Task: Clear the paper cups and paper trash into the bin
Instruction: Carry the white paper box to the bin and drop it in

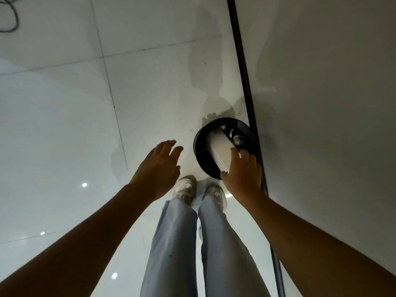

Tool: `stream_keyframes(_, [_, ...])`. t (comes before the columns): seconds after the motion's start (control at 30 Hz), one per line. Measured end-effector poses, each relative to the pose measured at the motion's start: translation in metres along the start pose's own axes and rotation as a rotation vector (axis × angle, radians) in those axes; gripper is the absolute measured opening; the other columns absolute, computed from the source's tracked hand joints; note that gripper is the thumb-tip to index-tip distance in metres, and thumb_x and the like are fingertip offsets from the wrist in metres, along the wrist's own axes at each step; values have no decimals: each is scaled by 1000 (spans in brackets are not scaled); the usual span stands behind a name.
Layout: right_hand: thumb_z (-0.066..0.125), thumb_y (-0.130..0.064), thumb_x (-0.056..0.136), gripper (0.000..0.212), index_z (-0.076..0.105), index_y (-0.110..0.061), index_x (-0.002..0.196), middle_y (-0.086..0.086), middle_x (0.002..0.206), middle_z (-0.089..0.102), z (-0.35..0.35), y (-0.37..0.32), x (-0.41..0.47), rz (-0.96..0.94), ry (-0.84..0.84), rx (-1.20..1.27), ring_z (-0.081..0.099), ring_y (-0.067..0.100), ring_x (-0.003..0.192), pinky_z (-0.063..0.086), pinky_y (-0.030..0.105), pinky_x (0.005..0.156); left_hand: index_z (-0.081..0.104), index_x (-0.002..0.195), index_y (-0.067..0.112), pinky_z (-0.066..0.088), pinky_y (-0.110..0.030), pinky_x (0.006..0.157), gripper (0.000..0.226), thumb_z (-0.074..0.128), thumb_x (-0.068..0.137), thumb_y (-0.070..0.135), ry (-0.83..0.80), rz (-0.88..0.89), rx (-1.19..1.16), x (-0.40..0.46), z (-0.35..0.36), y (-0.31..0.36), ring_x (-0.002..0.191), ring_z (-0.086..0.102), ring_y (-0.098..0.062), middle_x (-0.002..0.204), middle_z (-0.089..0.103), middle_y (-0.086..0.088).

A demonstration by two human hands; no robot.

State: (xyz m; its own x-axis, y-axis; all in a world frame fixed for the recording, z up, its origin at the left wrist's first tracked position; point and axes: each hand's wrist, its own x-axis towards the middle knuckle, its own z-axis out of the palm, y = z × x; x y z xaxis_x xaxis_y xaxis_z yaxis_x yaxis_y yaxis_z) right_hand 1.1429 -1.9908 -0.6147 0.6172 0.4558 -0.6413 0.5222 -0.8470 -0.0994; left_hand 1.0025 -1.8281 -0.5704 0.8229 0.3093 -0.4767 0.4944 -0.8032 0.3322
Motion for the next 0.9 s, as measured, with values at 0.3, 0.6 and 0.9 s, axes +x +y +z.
stream_keyframes(0.3, [59,-33,89,63,31,-19,144,8,147,36,-139,-60,-135,-369,23,-116,33,29,135,35,42,108,33,144,14,22,-29,113,49,42,98,26,127,-225,-81,-115,-132,45,139,28,-22,151,31,-6])
stream_keyframes(0.6, [55,-33,91,59,31,-20,143,6,142,38,-201,-165,-283,-890,70,-406,39,29,126,38,38,101,37,141,12,26,-30,112,47,45,97,26,390,-625,-184,-316,-178,62,134,34,-25,146,38,-9])
stream_keyframes(0.9, [53,-30,91,56,32,-22,142,4,140,41,-124,-277,-503,-1399,29,-678,40,27,125,37,35,100,40,139,13,29,-28,109,44,45,98,27,660,-1146,-363,-580,-121,82,133,35,-22,144,41,-5])
